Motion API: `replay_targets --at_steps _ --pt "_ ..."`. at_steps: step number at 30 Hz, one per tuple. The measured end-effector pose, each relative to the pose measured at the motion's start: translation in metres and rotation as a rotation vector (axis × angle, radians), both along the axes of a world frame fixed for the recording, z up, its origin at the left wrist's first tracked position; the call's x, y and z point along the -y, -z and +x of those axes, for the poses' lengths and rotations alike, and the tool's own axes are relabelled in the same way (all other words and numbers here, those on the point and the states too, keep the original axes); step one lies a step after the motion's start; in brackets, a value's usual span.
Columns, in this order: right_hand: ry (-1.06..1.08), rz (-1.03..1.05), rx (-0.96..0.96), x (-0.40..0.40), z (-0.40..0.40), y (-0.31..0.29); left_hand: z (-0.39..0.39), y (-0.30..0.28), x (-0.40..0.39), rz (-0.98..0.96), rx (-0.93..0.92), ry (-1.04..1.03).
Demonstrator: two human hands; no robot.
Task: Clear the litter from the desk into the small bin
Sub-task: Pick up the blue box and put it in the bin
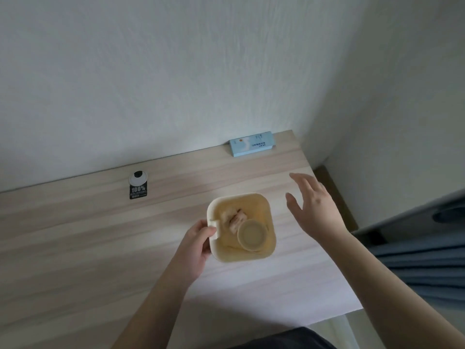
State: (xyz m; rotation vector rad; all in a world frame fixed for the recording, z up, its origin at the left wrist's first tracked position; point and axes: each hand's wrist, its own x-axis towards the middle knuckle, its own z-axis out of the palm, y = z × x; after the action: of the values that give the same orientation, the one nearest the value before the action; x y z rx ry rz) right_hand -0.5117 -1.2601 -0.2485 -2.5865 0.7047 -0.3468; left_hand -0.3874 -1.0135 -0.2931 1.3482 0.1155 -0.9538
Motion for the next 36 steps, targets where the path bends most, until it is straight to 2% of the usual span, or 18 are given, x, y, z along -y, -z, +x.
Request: replay_targets --at_steps 7,12,14,17,18,21,23,26,30,36 --pt "-0.112 0.028 -0.076 0.077 0.028 0.024 -0.004 0.002 0.056 0.073 -0.003 -0.23" --pt "-0.165 0.085 -0.135 0.11 0.058 0.031 0.007 -0.007 0.074 0.064 0.07 -0.262" --pt "-0.124 0.23 -0.155 0.121 0.075 0.036 0.01 -0.007 0.081 0.049 0.068 -0.311" --pt "0.098 0.66 -0.172 0.133 0.099 0.047 0.013 -0.003 0.09 0.033 0.043 -0.366" --pt "0.148 0.726 -0.181 0.136 0.107 0.053 0.013 -0.001 0.092 0.034 0.033 -0.374" --pt "0.157 0.685 -0.186 0.148 0.127 0.067 0.014 0.004 0.097 0.067 0.009 -0.404" --pt "0.182 0.731 -0.176 0.156 0.142 0.076 0.015 0.008 0.1 0.095 -0.003 -0.415" --pt "0.238 0.877 -0.16 0.164 0.161 0.091 0.015 0.011 0.105 0.108 -0.018 -0.432" --pt "0.42 1.171 -0.141 0.171 0.183 0.114 0.019 0.012 0.107 0.107 -0.02 -0.441" --pt "0.593 1.376 -0.06 0.169 0.219 0.132 0.022 0.018 0.097 0.094 0.003 -0.422"
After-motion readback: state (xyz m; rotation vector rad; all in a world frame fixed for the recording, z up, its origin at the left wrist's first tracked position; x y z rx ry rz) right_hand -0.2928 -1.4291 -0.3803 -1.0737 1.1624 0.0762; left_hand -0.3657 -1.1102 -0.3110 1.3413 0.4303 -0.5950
